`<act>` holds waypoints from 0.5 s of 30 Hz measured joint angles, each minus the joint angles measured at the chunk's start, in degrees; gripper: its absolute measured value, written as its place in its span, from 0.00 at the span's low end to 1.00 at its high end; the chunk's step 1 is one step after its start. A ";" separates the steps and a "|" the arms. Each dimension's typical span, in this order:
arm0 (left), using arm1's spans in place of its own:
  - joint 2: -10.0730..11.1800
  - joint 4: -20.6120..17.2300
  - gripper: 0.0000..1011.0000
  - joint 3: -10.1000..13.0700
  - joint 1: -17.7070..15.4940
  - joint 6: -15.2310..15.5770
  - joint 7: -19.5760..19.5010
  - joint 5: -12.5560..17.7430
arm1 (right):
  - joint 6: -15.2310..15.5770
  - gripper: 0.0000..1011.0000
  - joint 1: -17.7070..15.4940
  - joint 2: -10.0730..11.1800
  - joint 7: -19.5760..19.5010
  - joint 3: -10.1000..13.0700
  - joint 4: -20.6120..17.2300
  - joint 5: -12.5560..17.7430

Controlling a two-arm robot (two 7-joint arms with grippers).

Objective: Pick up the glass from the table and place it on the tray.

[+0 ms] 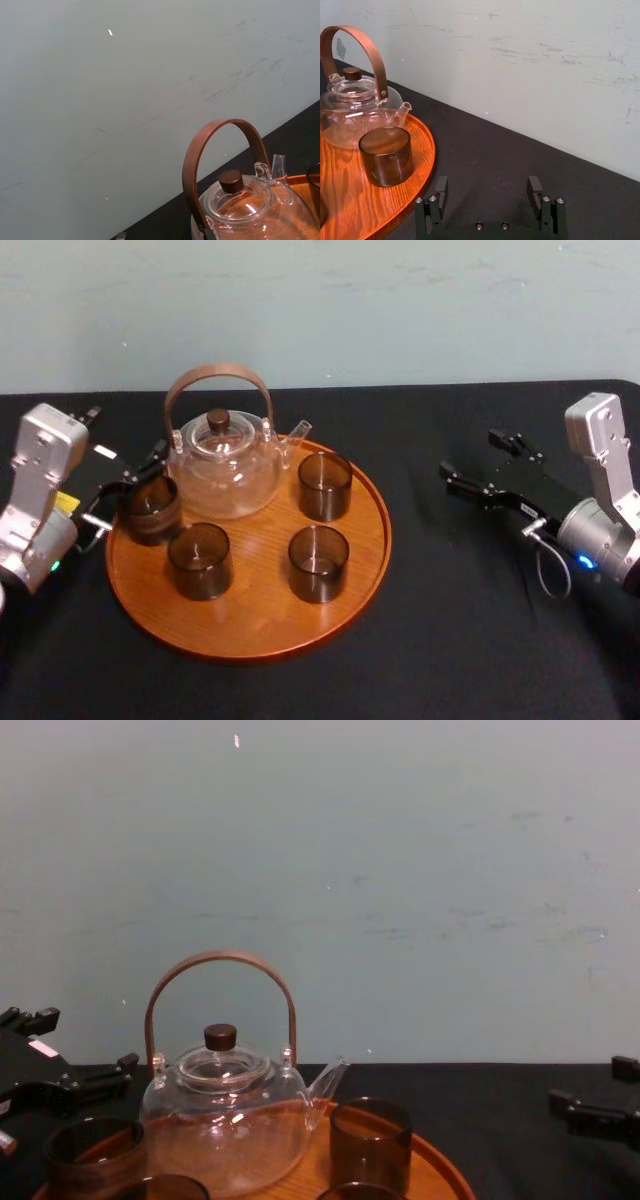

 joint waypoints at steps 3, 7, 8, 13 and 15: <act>0.00 0.00 0.99 0.00 0.00 0.00 0.00 0.00 | 0.00 0.99 0.00 0.04 0.02 -0.04 -0.06 0.00; 0.00 0.00 0.99 0.00 0.00 0.00 0.00 0.00 | 0.00 0.99 0.00 0.11 0.07 -0.09 -0.17 0.00; 0.00 0.00 0.99 0.00 0.00 0.00 0.00 0.00 | 0.00 0.99 0.01 0.11 0.08 -0.10 -0.19 0.00; 0.00 0.00 0.99 0.00 0.00 0.00 0.00 0.00 | -0.01 0.99 0.03 0.16 0.14 -0.14 -0.26 0.00; 0.00 0.00 0.99 0.00 0.00 0.00 0.00 0.00 | -0.01 0.99 0.04 0.17 0.17 -0.15 -0.29 0.00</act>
